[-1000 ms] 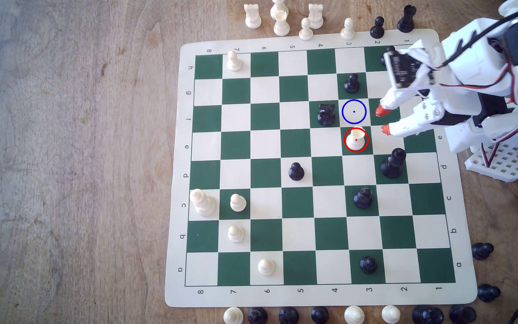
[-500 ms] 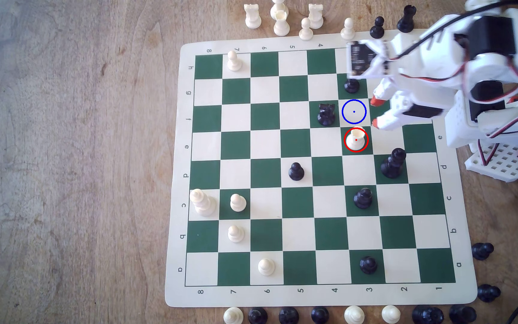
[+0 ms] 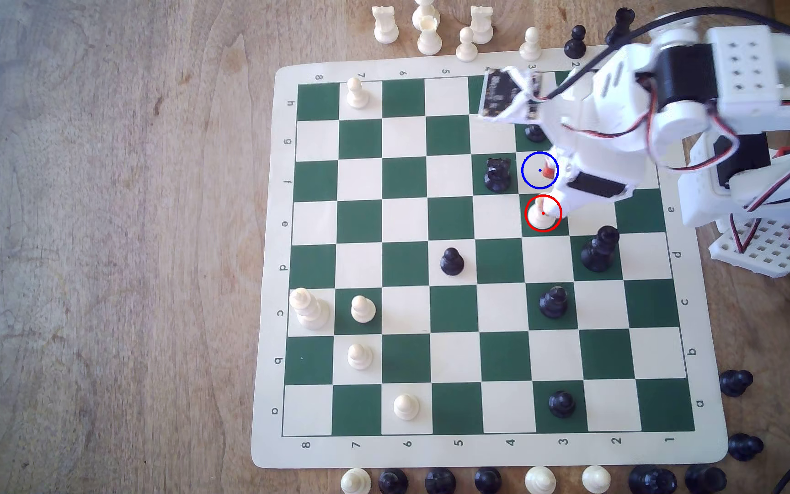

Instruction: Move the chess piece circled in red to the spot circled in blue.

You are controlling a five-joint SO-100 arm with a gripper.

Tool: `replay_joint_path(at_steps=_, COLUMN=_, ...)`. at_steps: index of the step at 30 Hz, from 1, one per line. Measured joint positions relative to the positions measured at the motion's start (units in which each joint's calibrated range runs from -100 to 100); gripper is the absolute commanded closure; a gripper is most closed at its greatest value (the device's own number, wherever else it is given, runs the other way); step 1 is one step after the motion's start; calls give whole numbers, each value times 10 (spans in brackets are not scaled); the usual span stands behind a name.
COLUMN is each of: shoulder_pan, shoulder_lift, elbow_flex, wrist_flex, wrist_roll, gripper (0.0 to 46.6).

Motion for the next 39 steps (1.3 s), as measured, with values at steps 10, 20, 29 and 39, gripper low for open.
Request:
replay_joint_path(at_steps=10, shoulder_pan=11, shoulder_lift=63, elbow_flex=-14, wrist_flex=-14, wrist_roll=-31, gripper=307)
replay_joint_path(at_steps=20, shoulder_pan=11, shoulder_lift=87, elbow_flex=-14, wrist_flex=-33, wrist_roll=-35, gripper=314)
replay_joint_path(at_steps=29, shoulder_pan=10, shoulder_lift=127, elbow_flex=-15, wrist_flex=-38, wrist_roll=-38, gripper=342)
replay_joint_path(at_steps=39, shoulder_pan=3, shoulder_lift=150, elbow_flex=-16, wrist_flex=-57, wrist_roll=-38, gripper=349)
